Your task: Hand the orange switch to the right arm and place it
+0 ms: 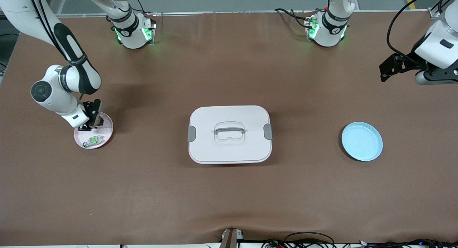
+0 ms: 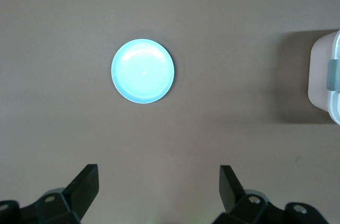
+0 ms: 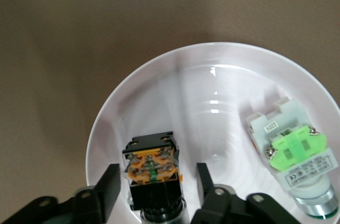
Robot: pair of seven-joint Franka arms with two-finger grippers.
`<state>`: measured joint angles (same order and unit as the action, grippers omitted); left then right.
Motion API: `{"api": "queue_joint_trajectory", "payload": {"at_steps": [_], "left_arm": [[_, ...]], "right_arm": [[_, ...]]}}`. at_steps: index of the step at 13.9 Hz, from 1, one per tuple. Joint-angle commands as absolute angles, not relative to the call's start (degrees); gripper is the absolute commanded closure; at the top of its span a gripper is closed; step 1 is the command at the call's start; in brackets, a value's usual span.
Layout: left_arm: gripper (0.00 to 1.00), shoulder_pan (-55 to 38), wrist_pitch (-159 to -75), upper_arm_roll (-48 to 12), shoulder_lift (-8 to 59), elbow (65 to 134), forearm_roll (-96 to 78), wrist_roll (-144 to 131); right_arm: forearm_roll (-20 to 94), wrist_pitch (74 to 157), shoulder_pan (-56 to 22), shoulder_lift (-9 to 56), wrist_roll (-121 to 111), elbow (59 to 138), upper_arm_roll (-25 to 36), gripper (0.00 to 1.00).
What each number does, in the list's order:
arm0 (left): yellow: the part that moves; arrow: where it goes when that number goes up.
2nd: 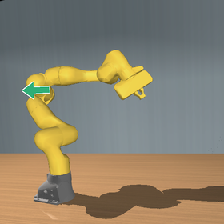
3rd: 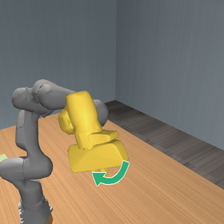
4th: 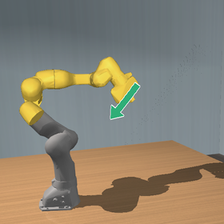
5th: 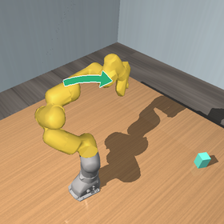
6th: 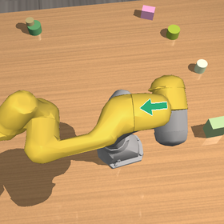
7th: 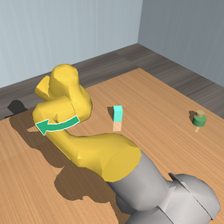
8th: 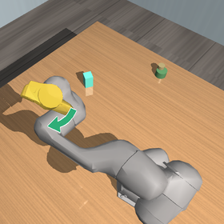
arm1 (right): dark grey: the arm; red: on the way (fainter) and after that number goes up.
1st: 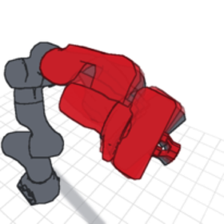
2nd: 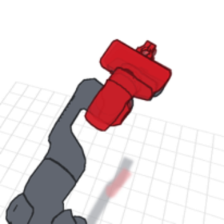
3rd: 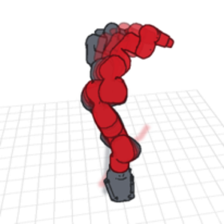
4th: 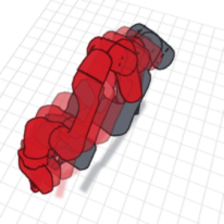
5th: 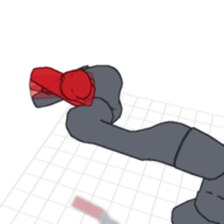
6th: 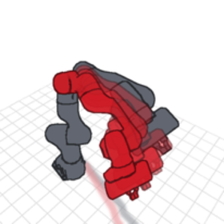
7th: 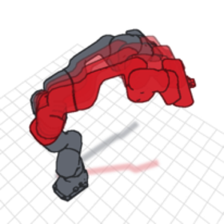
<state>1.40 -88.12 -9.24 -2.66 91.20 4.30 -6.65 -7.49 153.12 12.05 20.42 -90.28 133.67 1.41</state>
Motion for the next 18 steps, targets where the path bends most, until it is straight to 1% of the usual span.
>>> {"api": "queue_joint_trajectory", "payload": {"at_steps": [1,4,5,6,11,12,14,15,18], "left_arm": [[0.0,1.1,-88.8,-8.8,-2.9,91.6,3.3,-5.9],[0.0,1.1,-88.9,-8.8,-2.7,91.6,3.3,-5.9],[0.0,1.1,-89.1,-8.8,-2.5,91.5,3.3,-5.9],[0.0,1.1,-89.2,-8.8,-2.3,91.5,3.3,-6.0],[0.0,1.1,-89.2,-8.8,-2.3,91.5,3.3,-5.8],[0.0,1.1,-89.2,-8.8,-2.4,91.6,3.3,-5.8],[0.0,1.2,-89.1,-8.8,-2.5,91.5,3.3,-5.7],[0.0,1.2,-88.9,-8.8,-2.5,91.6,3.3,-5.7],[0.0,1.2,-89.1,-8.7,-2.3,91.5,3.3,-5.7]], "right_arm": [[-8.6,153.3,13.5,19.8,-90.8,133.2,0.6,0.0],[-8.6,152.3,13.5,18.7,-90.5,131.3,0.6,0.0],[-8.5,150.7,13.6,17.9,-90.5,130.1,0.6,0.0],[-8.5,147.9,13.6,17.1,-90.5,128.2,0.6,0.0],[-7.5,127.6,13.5,14.9,-89.7,115.9,0.4,0.0],[-6.4,125.3,13.2,14.2,-88.8,114.4,0.4,0.0],[-6.1,123.6,13.3,13.3,-84.7,111.7,0.4,0.0],[-6.0,120.2,13.0,12.0,-80.8,110.4,0.1,0.0],[-6.0,115.9,10.4,9.5,-69.3,106.8,0.1,0.0]]}}
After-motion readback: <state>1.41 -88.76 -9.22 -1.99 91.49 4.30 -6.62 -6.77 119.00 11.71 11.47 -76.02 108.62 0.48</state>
